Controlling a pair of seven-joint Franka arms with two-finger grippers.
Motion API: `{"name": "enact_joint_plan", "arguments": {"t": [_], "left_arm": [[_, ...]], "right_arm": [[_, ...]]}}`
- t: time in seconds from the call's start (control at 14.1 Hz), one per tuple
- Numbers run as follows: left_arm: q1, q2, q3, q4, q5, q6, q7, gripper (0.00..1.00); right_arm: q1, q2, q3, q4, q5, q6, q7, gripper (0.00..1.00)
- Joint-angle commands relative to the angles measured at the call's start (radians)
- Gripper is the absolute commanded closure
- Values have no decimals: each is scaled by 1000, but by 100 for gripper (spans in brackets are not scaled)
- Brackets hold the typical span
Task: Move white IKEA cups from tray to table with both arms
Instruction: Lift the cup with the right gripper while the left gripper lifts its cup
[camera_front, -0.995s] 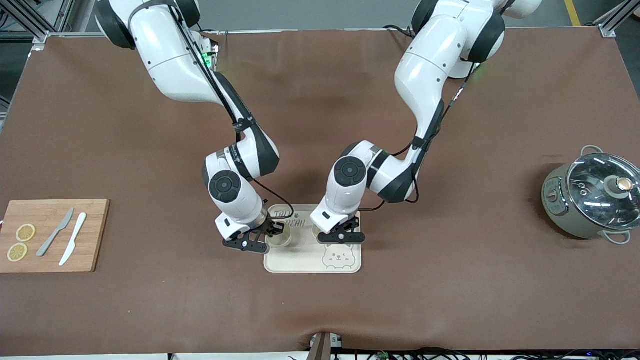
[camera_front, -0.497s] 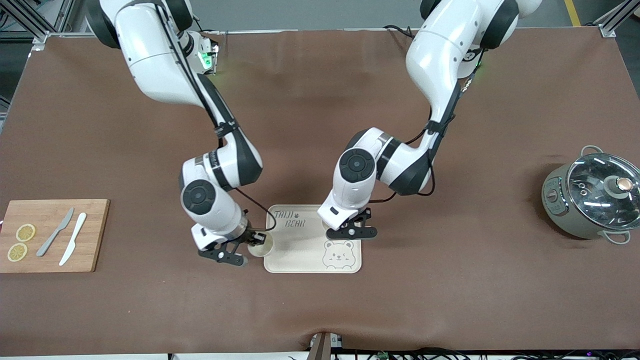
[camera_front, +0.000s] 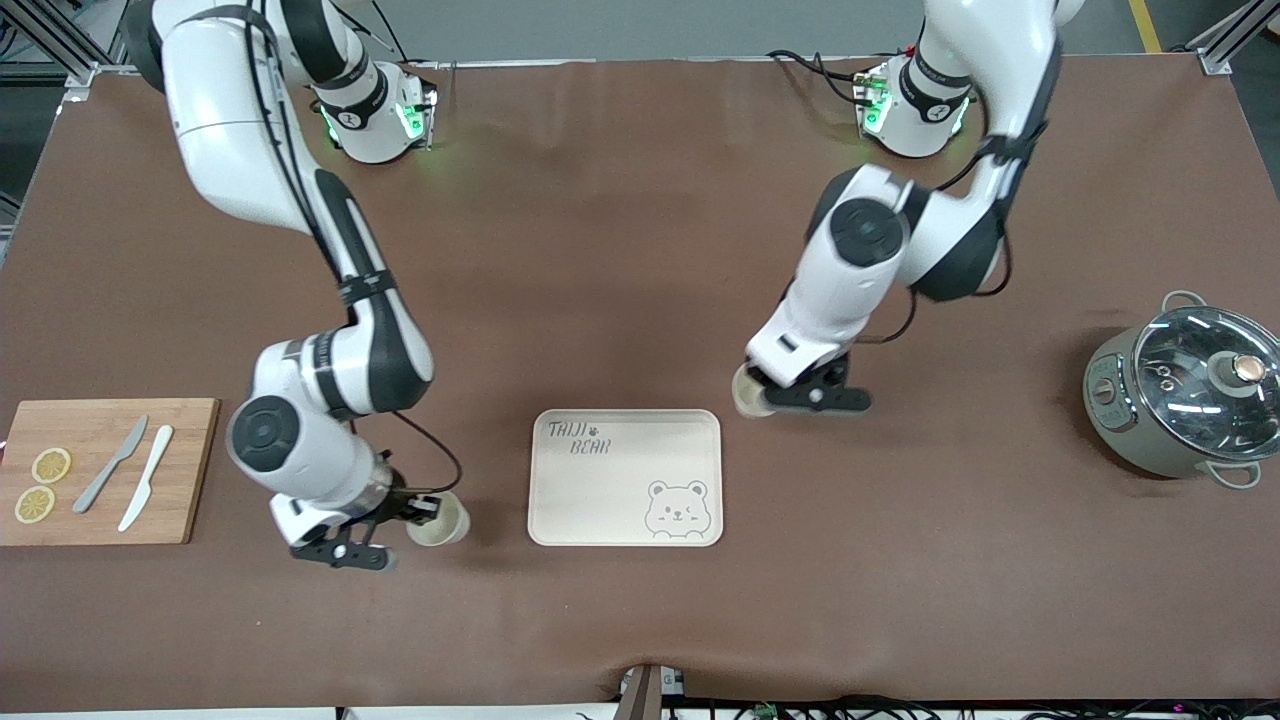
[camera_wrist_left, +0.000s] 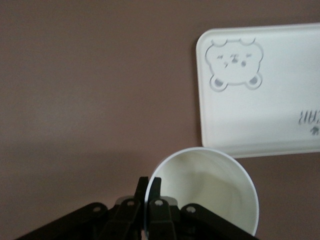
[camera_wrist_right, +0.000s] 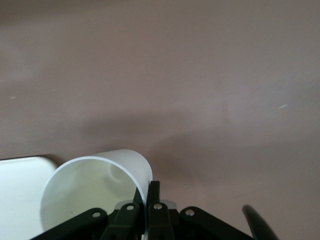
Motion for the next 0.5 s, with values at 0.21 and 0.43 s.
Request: {"name": "enact_joint_plan", "arguments": {"t": [0.21, 0.43], "left_arm": [[90, -380, -1, -503, -13, 141, 223, 100], [149, -445, -3, -649, -13, 233, 315, 100]], "right_arm": [[-179, 0, 21, -1, -4, -10, -276, 100], [-213, 3, 20, -7, -2, -10, -284, 100]]}}
